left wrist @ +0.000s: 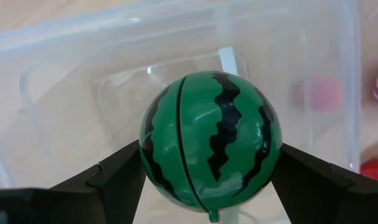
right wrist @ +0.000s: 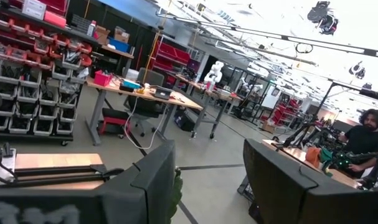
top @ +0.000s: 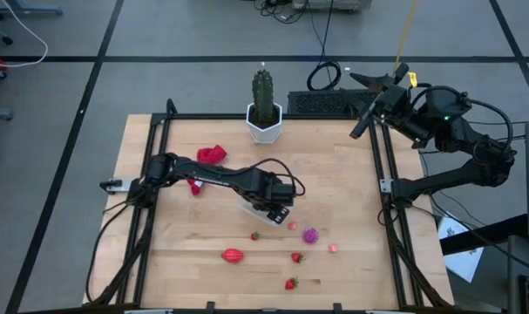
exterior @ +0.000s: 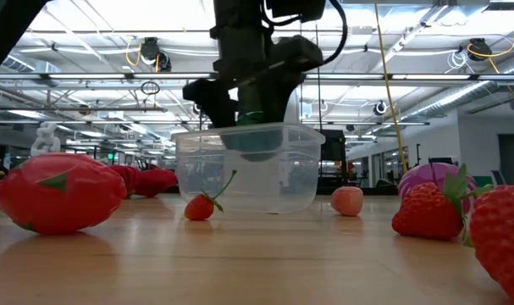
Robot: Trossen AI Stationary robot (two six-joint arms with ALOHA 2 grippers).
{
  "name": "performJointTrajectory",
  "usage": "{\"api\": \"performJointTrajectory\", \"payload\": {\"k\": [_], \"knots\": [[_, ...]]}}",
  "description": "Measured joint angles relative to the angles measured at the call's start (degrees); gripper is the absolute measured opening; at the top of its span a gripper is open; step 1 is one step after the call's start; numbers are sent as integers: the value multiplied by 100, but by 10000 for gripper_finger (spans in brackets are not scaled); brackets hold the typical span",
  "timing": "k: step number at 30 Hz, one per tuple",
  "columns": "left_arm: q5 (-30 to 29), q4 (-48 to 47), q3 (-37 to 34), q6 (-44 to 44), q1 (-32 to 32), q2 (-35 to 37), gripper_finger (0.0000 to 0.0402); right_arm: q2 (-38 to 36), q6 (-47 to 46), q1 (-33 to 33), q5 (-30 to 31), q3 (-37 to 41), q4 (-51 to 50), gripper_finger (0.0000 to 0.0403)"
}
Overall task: Pick and placing Produce into tupperware
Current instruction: Put the green watermelon into the transparent container
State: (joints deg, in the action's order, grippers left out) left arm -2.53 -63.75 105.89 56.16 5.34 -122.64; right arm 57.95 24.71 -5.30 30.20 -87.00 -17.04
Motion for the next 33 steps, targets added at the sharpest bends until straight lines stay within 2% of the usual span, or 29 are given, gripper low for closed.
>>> {"api": "performJointTrajectory", "payload": {"k": [8,33], "knots": [[-228,7,-2,17,2,-12,308,0,2,0,0,0,-2,183],[-219,11,-83,203,48,-6,308,-4,2,0,0,0,-4,183]]}}
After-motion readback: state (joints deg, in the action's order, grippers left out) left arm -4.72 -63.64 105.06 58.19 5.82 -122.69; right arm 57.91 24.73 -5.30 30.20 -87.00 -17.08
